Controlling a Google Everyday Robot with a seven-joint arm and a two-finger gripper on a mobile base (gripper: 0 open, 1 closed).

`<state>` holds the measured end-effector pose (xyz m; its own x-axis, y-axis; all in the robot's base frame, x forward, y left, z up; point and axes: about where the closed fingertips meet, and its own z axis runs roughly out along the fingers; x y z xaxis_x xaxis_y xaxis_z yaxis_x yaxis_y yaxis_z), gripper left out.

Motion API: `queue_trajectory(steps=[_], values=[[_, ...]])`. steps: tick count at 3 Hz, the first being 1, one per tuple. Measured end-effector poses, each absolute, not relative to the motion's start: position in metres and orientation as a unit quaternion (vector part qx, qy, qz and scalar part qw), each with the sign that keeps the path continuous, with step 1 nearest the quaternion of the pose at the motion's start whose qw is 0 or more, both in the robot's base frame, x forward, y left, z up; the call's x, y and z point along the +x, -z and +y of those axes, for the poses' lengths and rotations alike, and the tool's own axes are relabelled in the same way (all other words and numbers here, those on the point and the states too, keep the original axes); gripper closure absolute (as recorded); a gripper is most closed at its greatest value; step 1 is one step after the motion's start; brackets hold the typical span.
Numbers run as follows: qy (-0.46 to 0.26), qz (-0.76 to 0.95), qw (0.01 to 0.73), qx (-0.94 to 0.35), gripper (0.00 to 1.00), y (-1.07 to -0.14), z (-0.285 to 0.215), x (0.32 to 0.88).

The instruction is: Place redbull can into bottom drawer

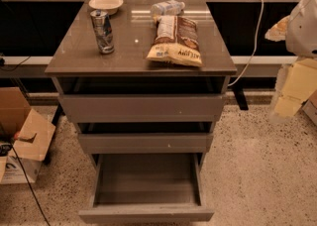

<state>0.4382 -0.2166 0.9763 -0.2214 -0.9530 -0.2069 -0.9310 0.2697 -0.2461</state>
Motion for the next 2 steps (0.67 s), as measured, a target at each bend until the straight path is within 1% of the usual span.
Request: queue_trajectory(steps=[1,2], values=[[0.034,0.781,0.162,-0.602,0.00,-0.977,-0.214,0.439],[0.030,0.784,0.185,-0.592,0.00,-0.979,-0.195,0.448]])
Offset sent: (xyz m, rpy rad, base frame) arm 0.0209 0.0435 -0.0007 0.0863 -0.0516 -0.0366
